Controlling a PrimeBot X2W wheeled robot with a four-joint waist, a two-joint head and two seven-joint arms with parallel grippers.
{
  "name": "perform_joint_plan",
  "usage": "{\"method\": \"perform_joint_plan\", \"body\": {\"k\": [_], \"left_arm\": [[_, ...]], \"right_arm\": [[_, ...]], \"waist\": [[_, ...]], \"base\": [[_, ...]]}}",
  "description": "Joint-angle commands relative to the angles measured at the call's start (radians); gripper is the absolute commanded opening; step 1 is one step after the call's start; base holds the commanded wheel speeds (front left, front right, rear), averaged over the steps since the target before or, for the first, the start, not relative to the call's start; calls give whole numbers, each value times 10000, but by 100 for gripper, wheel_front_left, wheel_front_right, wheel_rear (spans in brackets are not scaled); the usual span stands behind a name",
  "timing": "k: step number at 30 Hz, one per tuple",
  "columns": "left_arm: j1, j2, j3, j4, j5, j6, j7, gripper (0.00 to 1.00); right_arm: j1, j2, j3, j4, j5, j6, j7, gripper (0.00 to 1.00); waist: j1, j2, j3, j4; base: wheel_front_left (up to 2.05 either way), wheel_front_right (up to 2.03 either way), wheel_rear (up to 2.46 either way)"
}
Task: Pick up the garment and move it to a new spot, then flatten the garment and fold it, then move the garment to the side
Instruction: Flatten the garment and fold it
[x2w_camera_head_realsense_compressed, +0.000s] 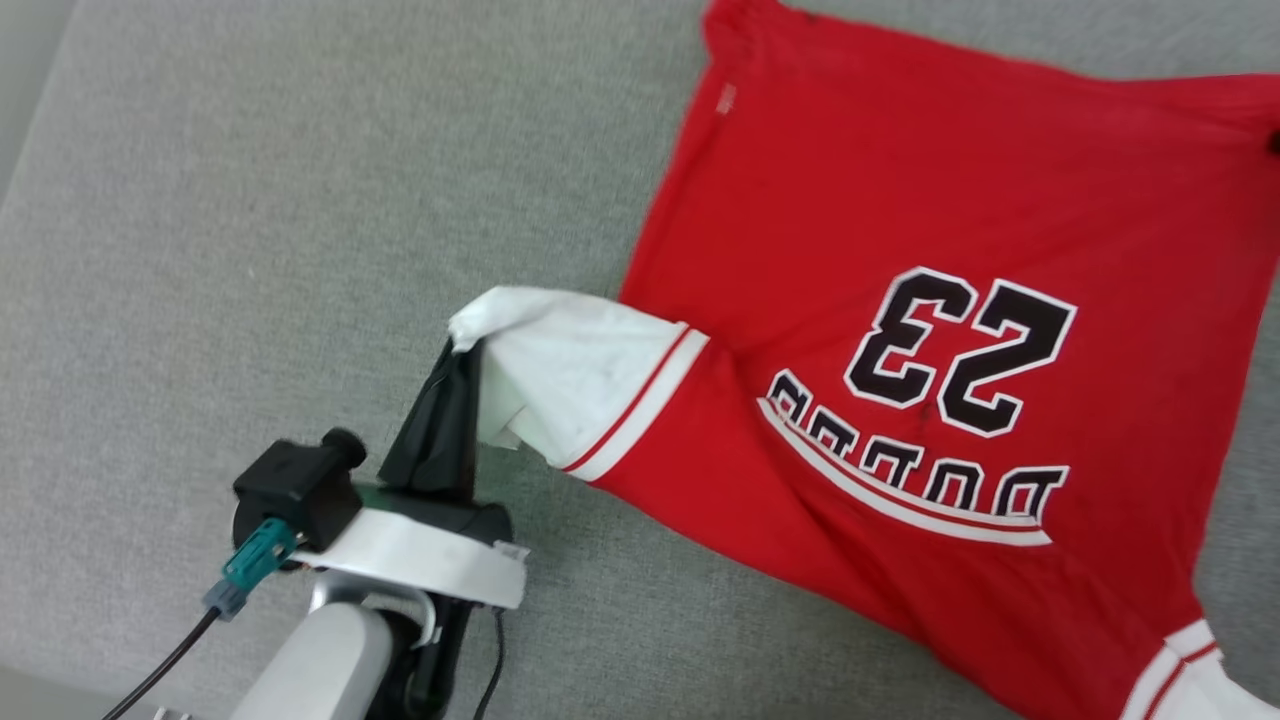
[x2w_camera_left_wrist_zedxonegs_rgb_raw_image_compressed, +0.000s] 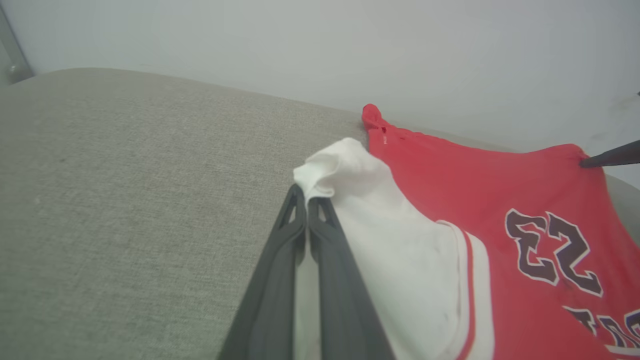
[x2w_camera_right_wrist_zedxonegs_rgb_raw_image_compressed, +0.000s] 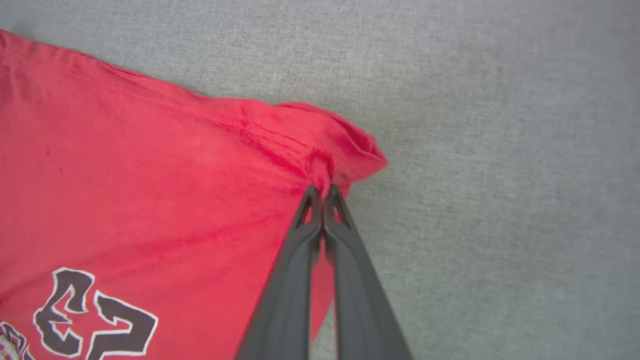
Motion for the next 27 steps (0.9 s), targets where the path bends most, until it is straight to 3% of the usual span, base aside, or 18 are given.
{"method": "perform_joint_plan", "body": {"k": [1, 8, 15, 20, 27], "left_arm": [[167, 90, 115, 129, -58, -37, -66, 0], [991, 477, 659, 744, -451, 150, -52, 0], [1850, 833, 1245, 968, -804, 404, -33, 0], [2293, 971, 1459, 1002, -965, 545, 31, 0], [2511, 1233, 1547, 853, -967, 722, 278, 0]], "right_arm": [[188, -198, 151, -228, 69, -10, -32, 0], [1477, -961, 923, -1726, 648, -10, -6, 0], [4425, -1584, 1053, -3768, 1416, -10, 211, 0], [6645, -1436, 669, -4757, 1647, -10, 92, 0], [10311, -245, 30, -5346, 1778, -9, -333, 0]], "waist": [[-2, 0, -560, -307], [-2, 0, -2056, -1229], [-2, 0, -3157, -2258], [-2, 0, -3487, -2786], [-2, 0, -3595, -3362]], "base": [[0, 0, 0], [0, 0, 0], [0, 0, 0], [0, 0, 0], [0, 0, 0]]}}
